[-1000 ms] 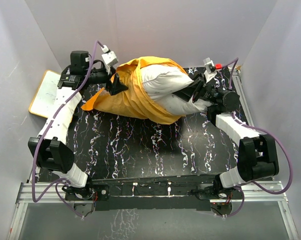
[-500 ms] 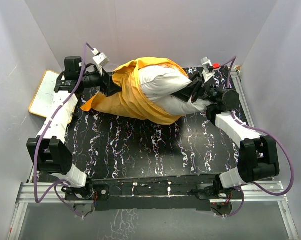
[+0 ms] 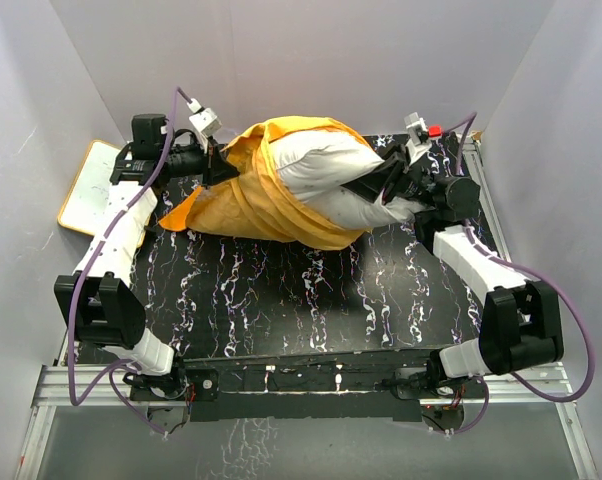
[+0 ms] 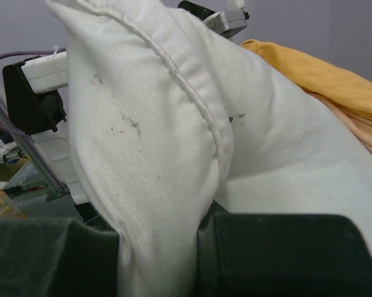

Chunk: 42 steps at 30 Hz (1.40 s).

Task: Remove the pillowcase from the pillow

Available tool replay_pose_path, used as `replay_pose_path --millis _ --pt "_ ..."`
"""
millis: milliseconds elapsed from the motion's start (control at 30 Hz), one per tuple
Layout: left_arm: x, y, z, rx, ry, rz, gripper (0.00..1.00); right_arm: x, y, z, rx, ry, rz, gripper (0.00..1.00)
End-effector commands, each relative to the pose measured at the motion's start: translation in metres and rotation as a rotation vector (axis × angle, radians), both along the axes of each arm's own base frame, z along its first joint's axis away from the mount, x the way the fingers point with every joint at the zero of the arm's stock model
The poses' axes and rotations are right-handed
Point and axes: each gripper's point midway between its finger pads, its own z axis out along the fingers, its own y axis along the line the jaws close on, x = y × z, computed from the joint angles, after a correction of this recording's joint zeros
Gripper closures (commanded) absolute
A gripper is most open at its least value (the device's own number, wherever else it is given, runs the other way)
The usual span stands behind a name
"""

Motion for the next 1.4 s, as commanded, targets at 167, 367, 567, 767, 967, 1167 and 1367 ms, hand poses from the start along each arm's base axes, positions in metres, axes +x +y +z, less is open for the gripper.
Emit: replay_pose_path --millis 167,367,567,767,967,1167,1367 --pt "0.034 0.104 -0.083 0.532 -0.109 0.277 1.0 0.018 -0.089 0.108 0.455 -0.063 -0.268 0.92" --pt "0.043 0.163 -0.105 0.689 -0.136 0.39 1.0 0.035 -0.131 0.111 0.561 -0.023 -0.383 0.92" --pt "0.03 0.187 -0.127 0.772 -0.104 0.383 1.0 0.06 -0.164 0.097 0.568 0.057 -0.664 0.92" --pt "0.024 0.159 -0.093 0.605 -0.13 0.348 0.66 0.08 -0.176 0.084 0.511 0.173 -0.808 0.92" --pt "-0.009 0.114 -0.059 0.413 -0.07 0.173 0.03 0.09 -0.166 0.068 0.483 0.261 -0.736 0.92" --pt "-0.045 0.122 -0.105 0.518 0.036 0.006 0.03 0.095 -0.16 0.053 0.434 0.279 -0.717 0.92" --pt "-0.058 0.143 -0.13 0.584 0.05 -0.041 0.03 0.103 -0.166 0.04 0.368 0.262 -0.775 0.92"
